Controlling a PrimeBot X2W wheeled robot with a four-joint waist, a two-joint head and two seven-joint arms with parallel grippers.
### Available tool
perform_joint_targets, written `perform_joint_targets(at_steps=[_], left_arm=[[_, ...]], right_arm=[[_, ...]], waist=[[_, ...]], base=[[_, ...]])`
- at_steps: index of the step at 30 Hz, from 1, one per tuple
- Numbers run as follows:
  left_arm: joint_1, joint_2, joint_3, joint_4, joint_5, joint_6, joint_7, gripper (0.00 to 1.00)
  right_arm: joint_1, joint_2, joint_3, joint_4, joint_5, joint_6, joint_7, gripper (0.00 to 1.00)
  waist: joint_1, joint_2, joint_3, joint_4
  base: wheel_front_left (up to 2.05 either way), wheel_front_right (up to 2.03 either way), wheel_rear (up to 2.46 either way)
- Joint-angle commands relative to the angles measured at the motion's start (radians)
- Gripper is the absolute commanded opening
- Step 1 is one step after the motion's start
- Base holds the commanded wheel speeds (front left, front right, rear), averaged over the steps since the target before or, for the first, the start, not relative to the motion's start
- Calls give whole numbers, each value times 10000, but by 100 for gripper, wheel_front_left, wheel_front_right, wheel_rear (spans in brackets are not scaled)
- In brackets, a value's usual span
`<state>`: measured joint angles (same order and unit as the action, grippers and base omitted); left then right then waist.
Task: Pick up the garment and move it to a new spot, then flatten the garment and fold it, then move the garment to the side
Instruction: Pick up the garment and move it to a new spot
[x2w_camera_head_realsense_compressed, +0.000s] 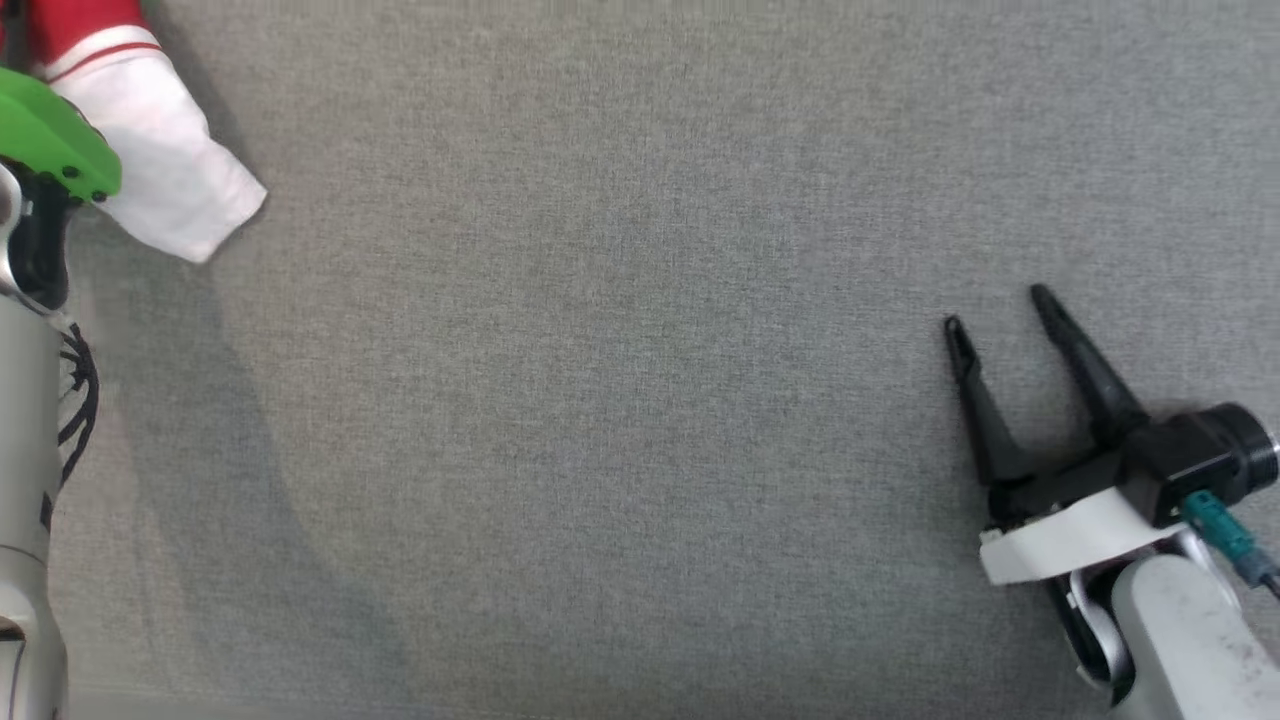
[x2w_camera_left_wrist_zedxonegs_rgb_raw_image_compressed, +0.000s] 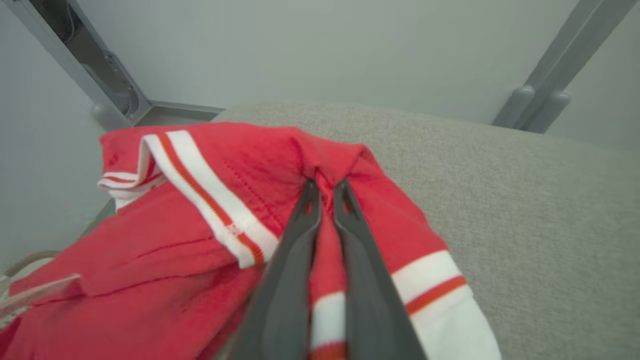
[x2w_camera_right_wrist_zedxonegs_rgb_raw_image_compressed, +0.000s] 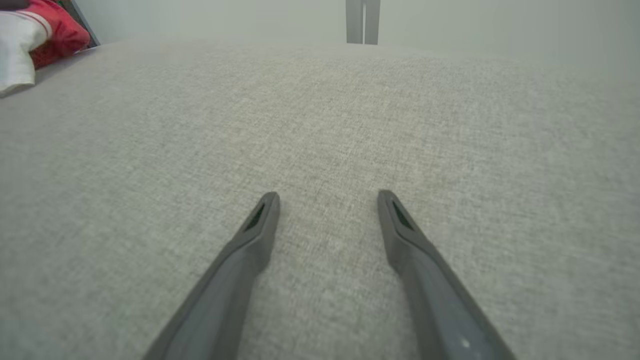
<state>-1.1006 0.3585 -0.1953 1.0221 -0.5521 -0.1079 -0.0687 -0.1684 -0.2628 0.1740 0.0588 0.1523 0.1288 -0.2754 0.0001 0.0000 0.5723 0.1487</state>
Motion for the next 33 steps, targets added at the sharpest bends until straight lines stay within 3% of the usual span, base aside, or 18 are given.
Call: perform_joint_targets(at_steps=[1, 6, 12, 15, 21, 26, 33], left_arm=[[186, 87, -131, -371, 68, -77, 120, 0], [1265, -43, -706, -2573, -232, -209, 1134, 0], [3851, -158, -1244, -7502, -1612, -230, 3127, 0], [5413, -360, -1586, -10457, -2443, 81, 4095, 0], [7015, -1070, -2706, -13507, -2936, 591, 4753, 0], [7638, -1668, -3596, -13681, -3548, 520, 4979, 0], [7560, -1492, -3586, -10411, -2737, 377, 4195, 0]], right_arm=[[718, 262, 258, 559, -95, 32, 191, 100], [1002, 718, 403, 612, -127, 18, 120, 100], [1607, 1129, 183, 672, -143, 13, 113, 100], [1814, 1203, 97, 702, -142, 13, 113, 100], [1900, 1343, 20, 732, -137, 13, 113, 100], [1729, 1478, 111, 665, 73, 13, 113, 100], [1638, 1522, 88, 704, 55, 13, 113, 100]], waist=[[-1, 0, -1918, -47], [-1, 0, -3001, -345], [-1, 0, -3721, -813], [-1, 0, -3871, -1111], [-1, 0, -3861, -1726], [-1, 0, -3778, -2374], [-1, 0, -3714, -3207]], base=[[0, 0, 0], [0, 0, 0], [0, 0, 0], [0, 0, 0], [0, 0, 0], [0, 0, 0], [0, 0, 0]])
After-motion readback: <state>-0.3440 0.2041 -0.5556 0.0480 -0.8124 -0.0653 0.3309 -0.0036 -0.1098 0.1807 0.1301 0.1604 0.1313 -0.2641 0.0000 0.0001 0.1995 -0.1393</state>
